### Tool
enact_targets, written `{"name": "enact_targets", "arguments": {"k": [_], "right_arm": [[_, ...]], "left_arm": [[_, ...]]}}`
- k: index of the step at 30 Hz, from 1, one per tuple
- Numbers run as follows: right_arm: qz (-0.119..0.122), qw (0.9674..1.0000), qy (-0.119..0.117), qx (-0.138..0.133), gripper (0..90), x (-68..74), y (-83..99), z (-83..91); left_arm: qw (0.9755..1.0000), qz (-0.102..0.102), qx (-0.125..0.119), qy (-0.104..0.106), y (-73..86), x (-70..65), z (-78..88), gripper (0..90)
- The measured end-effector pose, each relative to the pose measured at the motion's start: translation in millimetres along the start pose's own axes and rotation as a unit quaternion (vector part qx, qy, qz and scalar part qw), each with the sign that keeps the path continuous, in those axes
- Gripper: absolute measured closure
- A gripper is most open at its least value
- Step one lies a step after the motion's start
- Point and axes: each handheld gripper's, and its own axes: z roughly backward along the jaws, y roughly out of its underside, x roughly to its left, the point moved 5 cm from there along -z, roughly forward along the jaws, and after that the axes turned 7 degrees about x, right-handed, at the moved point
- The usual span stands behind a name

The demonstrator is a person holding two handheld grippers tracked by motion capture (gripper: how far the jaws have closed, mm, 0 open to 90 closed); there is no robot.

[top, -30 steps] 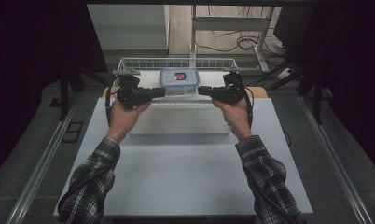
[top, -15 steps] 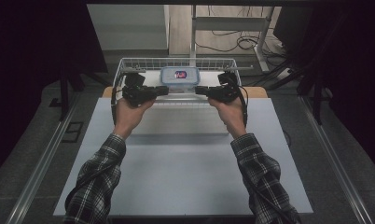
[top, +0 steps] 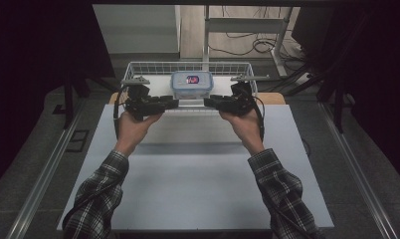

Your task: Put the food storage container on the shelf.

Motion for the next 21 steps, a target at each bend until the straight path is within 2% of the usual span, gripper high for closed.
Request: {"name": "enact_targets", "arguments": {"k": [2, 9, 12, 21], "right_arm": [[0.012, 0.9999, 0.004, 0.001, 54.3, 4.2, 2.3, 0.6], [0.029, 0.9995, 0.008, 0.008, 46.5, 10.8, 9.0, 1.4], [0.039, 0.9992, 0.010, 0.009, 41.3, 13.5, 14.9, 2.8], [0.061, 0.9979, 0.019, 0.013, 31.4, 19.3, 28.5, 8.1]], "left_arm": [[1.0000, -0.004, 0.000, 0.001, 4.9, -3.2, 2.0, 52.5], [0.9998, -0.019, 0.006, -0.005, 14.8, -10.4, 3.9, 40.3], [0.9993, -0.031, 0.015, -0.016, 20.7, -13.6, 3.7, 34.2], [0.9974, -0.050, 0.033, -0.040, 41.4, -19.9, 3.6, 24.0]]}}
